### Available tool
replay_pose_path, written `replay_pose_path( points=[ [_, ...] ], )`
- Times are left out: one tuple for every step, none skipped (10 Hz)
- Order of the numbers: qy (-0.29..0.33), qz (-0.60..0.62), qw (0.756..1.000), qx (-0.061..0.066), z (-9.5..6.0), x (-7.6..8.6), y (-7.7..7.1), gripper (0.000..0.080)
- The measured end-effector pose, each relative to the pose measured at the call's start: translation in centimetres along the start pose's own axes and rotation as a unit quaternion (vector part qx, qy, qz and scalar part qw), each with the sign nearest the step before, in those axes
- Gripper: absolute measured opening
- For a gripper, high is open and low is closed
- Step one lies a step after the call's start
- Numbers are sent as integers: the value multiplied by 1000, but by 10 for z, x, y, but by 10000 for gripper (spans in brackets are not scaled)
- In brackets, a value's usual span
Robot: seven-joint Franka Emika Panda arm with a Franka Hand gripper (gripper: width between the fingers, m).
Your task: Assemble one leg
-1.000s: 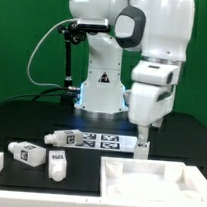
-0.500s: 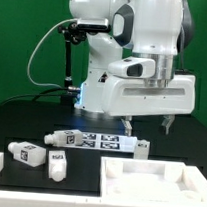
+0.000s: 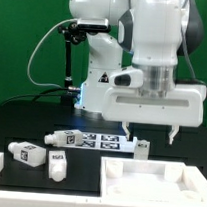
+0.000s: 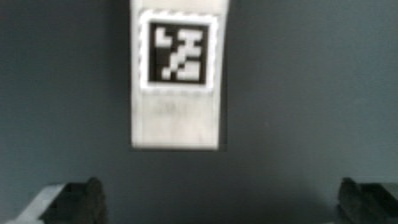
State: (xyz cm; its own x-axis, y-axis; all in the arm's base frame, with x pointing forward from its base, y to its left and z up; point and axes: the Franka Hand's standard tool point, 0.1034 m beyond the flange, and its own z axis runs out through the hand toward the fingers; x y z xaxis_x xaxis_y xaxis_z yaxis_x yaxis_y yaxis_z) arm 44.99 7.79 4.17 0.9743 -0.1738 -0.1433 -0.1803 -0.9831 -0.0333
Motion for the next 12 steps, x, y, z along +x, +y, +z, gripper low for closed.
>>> replay_pose_path(
  points=[
    [-1,4,1000,4,2,6,2,649],
    [-3,1,1000,4,2,4,1,649],
    [-38,-6,999,-2,3,0,3,649],
    [-79,-10,997,-4,3,-3,4,649],
    [-122,-12,992,-7,3,-3,6,649],
    [-192,2,981,-5,1,-5,10,649],
    [-252,12,968,-4,-2,-2,12,649],
    [-313,18,950,-1,-6,1,10,649],
    [-349,17,937,-1,-2,4,6,649],
    [-370,15,929,-1,-1,3,3,649],
    [-388,12,921,-1,1,2,5,649],
    [-391,12,920,-1,3,2,5,649]
  ],
)
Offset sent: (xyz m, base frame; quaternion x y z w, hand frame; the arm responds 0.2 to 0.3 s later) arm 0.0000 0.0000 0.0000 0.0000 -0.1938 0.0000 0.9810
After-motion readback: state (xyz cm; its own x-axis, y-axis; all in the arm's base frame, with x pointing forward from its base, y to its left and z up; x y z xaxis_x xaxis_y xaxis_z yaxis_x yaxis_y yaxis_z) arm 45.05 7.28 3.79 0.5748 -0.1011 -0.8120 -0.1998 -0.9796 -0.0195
